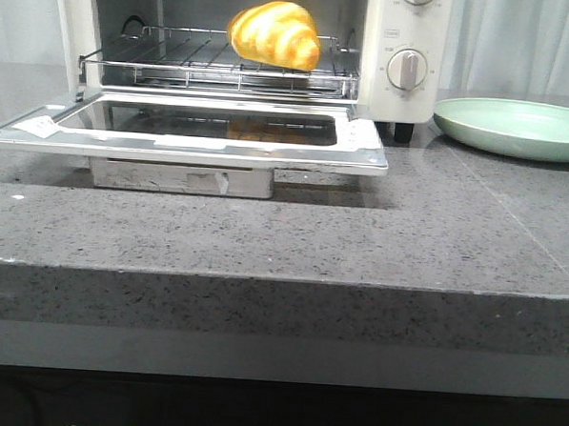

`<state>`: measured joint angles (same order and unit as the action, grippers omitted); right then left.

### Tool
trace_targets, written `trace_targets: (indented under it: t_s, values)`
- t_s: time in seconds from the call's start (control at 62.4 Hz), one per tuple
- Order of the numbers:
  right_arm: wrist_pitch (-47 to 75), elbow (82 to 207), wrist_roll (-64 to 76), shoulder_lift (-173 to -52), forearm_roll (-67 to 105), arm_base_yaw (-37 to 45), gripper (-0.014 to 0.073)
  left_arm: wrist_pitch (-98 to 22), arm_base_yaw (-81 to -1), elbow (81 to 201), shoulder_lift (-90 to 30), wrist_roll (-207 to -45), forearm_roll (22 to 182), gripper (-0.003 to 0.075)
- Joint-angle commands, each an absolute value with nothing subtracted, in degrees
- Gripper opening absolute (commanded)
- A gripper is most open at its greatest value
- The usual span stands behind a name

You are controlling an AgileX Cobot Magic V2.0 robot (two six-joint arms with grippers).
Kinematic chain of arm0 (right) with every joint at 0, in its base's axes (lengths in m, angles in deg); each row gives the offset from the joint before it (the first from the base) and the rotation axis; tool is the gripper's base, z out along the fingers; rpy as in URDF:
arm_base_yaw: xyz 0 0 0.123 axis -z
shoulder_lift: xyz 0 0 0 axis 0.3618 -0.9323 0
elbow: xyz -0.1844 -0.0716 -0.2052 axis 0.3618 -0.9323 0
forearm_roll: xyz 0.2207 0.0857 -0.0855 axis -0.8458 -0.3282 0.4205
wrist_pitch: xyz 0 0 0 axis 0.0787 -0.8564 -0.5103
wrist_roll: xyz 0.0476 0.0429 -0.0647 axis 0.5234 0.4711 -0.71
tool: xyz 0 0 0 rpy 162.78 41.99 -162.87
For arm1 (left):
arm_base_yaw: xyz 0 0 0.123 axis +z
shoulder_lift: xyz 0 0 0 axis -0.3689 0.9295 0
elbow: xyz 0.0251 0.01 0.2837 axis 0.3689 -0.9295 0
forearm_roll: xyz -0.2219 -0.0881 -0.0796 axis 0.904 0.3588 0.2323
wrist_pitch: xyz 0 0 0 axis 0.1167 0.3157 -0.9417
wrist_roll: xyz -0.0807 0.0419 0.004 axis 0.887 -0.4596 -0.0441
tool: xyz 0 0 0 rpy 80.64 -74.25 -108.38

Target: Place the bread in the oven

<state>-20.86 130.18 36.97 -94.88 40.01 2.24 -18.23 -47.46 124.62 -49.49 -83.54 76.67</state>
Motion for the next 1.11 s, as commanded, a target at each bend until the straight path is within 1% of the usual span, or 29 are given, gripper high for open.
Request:
trace_targets:
  t_s: [0.0, 0.16, 0.305, 0.481, 0.674, 0.882, 0.946, 1.091]
  values:
    - [-17.7, 131.6, 36.4, -94.7, 40.3, 2.6, -0.0067, -22.2, -47.4, 126.2, -49.6, -83.1, 77.0, -0.0018]
    - [-17.7, 131.6, 36.4, -94.7, 40.3, 2.6, -0.0067, -23.2, -46.9, 124.7, -51.3, -83.1, 77.2, -0.0018]
    - [-17.7, 131.6, 36.4, -94.7, 40.3, 2.6, -0.0067, -26.1, -41.5, 118.8, -58.7, -83.3, 77.0, -0.0018]
    - [-17.7, 131.6, 36.4, -94.7, 40.3, 2.6, -0.0067, -37.1, -32.9, 105.3, -72.1, -83.3, 76.7, -0.0018]
    - [-17.7, 131.6, 36.4, -94.7, 40.3, 2.6, -0.0067, -47.0, -27.8, 91.6, -82.8, -83.3, 77.0, -0.0018]
    - [-17.6, 131.6, 36.4, -94.7, 40.3, 2.6, -0.0067, -53.5, -26.6, 82.2, -89.4, -83.3, 78.1, -0.0018]
    - [-17.7, 131.6, 36.4, -94.7, 40.3, 2.6, -0.0067, -51.9, -26.6, 82.3, -89.3, -83.3, 78.1, -0.0018]
    - [-17.5, 131.6, 36.4, -94.8, 40.3, 2.6, -0.0067, -53.2, -26.6, 82.1, -89.3, -83.3, 78.1, -0.0018]
